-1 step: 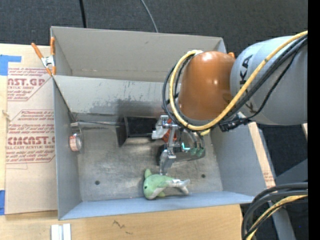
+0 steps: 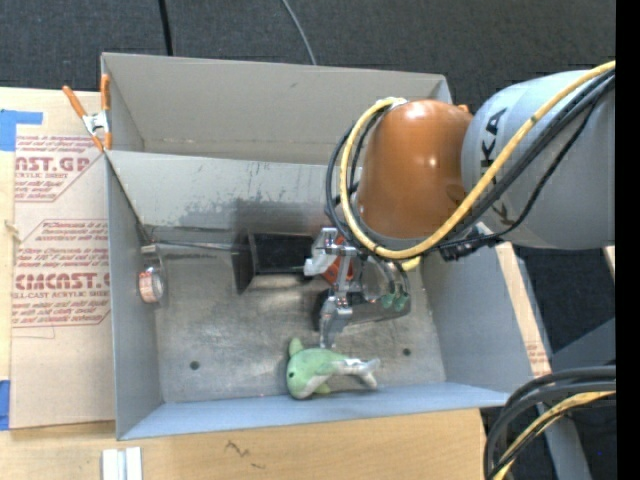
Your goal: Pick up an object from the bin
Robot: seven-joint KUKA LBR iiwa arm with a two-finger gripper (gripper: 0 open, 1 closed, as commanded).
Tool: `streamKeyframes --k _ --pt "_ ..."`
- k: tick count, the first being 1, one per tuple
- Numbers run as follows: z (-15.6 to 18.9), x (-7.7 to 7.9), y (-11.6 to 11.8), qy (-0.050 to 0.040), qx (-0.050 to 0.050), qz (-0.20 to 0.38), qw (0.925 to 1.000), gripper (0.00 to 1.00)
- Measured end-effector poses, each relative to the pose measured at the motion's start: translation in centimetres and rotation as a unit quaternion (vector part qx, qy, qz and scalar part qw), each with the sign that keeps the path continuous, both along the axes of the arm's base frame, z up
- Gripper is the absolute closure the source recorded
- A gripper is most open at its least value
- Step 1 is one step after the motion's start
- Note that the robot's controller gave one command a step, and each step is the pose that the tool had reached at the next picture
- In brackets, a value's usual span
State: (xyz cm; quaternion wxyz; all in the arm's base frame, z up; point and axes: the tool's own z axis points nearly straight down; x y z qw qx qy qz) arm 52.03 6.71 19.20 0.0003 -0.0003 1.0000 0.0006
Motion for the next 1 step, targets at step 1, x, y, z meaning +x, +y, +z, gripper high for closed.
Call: streamKeyframes --k 1 --pt "-5.62 -1.84 -2.79 -0.002 0.0 0.042 0.9991 0.0"
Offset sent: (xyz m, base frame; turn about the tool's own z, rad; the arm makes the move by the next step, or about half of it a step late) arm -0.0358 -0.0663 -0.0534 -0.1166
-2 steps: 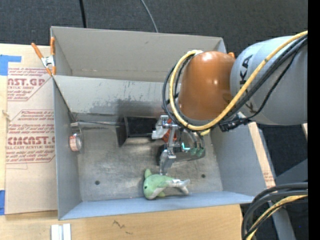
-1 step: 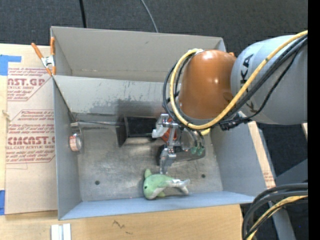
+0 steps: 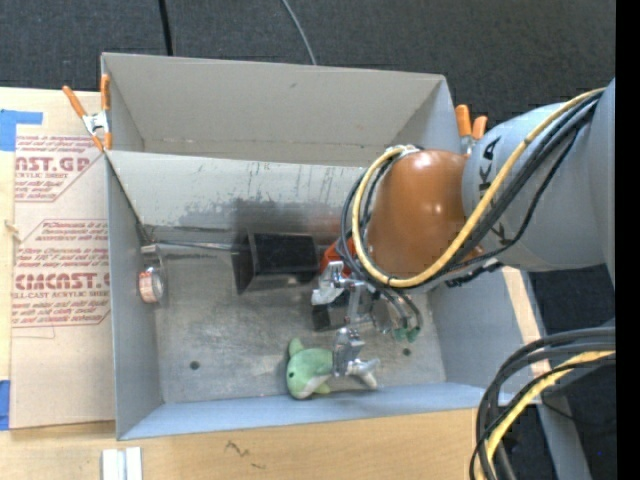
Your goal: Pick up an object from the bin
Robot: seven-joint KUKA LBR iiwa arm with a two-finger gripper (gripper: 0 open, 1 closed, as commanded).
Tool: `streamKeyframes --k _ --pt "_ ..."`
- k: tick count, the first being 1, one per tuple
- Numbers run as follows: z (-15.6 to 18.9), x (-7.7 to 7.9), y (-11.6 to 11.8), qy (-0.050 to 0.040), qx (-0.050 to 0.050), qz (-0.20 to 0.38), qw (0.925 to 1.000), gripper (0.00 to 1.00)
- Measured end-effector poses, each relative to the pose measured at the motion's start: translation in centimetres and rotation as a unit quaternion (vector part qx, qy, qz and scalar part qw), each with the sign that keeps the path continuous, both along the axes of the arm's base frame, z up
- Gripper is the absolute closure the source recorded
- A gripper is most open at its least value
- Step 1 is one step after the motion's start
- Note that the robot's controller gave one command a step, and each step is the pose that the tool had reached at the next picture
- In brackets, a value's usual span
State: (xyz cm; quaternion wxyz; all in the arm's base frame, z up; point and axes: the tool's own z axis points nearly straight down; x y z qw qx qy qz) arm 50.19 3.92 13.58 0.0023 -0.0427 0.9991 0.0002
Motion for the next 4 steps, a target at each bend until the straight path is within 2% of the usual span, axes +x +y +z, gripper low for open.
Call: streamKeyframes --k 1,2,3,4 --pt "0.2 -1.8 -3.6 0.0032 0.001 0.017 0.9998 0.0" --pt "-3.2 -1.7 -1.1 0.0017 0.0 0.067 0.9978 0.0" --pt "-6.0 -1.6 -0.6 -0.0079 0.0 0.092 0.9957 0.0" --pt "-5.9 -1.2 -0.3 -0.0135 0.002 0.039 0.9991 1.0"
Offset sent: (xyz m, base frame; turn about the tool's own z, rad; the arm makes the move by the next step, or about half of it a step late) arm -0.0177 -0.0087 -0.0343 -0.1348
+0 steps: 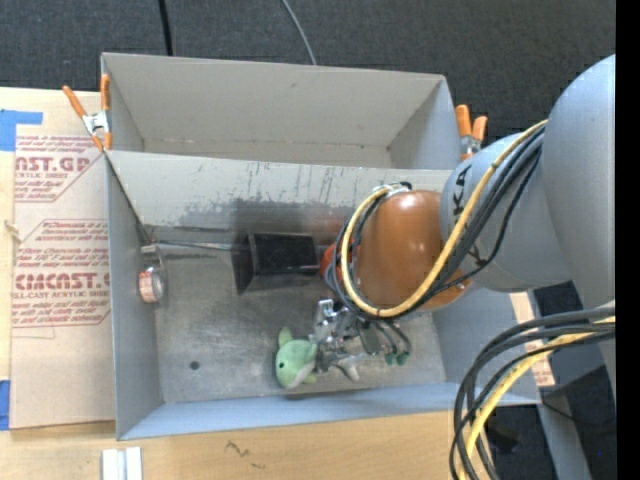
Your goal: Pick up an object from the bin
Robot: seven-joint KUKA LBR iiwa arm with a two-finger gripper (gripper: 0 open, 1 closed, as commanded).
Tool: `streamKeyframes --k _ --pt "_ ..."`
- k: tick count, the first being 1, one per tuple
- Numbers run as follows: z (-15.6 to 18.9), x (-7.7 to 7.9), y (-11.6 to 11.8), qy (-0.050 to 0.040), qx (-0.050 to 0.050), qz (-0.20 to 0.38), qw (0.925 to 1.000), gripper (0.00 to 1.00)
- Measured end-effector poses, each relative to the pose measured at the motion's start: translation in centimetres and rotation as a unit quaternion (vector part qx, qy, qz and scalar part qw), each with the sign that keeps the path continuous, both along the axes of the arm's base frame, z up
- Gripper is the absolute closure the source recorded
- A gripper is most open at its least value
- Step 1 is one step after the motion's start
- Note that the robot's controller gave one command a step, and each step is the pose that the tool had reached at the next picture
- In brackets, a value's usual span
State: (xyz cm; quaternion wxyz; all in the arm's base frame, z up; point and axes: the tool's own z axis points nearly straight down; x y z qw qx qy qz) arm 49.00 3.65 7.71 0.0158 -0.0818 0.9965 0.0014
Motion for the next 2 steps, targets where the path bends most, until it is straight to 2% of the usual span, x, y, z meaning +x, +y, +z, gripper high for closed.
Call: streamKeyframes --k 1,2 --pt "0.0 -0.01 0.0 0.0001 0.0 0.0 1.0 1.0" --pt "0.27 -0.25 -0.02 0.0061 -0.001 0.0 1.0 1.0"
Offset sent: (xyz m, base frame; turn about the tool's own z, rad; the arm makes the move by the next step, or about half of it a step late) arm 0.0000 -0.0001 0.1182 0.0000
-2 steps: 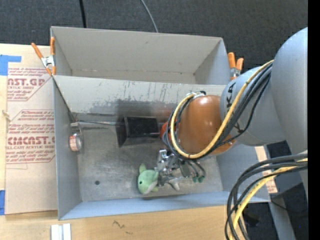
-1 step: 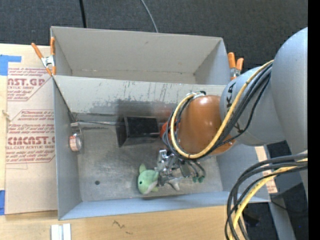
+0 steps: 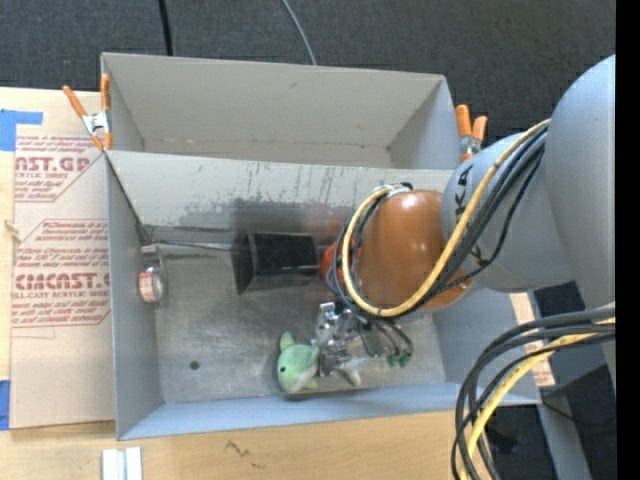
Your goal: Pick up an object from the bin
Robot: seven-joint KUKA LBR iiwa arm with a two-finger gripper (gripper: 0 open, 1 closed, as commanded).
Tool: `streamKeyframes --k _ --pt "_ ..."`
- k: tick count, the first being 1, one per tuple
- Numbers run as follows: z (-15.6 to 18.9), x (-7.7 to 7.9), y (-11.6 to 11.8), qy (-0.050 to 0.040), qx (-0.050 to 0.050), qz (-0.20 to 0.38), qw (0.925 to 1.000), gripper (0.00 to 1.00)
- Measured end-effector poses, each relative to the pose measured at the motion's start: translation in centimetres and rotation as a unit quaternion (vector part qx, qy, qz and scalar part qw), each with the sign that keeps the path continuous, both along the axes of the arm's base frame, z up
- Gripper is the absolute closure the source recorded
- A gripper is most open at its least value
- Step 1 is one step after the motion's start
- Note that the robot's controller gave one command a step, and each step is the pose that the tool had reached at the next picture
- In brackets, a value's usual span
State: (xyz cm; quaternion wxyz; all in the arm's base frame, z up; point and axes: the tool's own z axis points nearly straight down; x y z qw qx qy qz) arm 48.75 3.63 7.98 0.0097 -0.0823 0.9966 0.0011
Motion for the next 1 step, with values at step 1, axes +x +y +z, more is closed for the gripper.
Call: streamKeyframes --k 1 --pt "1.7 -0.65 -0.08 0.0119 -0.002 0.001 0.9999 1.0"
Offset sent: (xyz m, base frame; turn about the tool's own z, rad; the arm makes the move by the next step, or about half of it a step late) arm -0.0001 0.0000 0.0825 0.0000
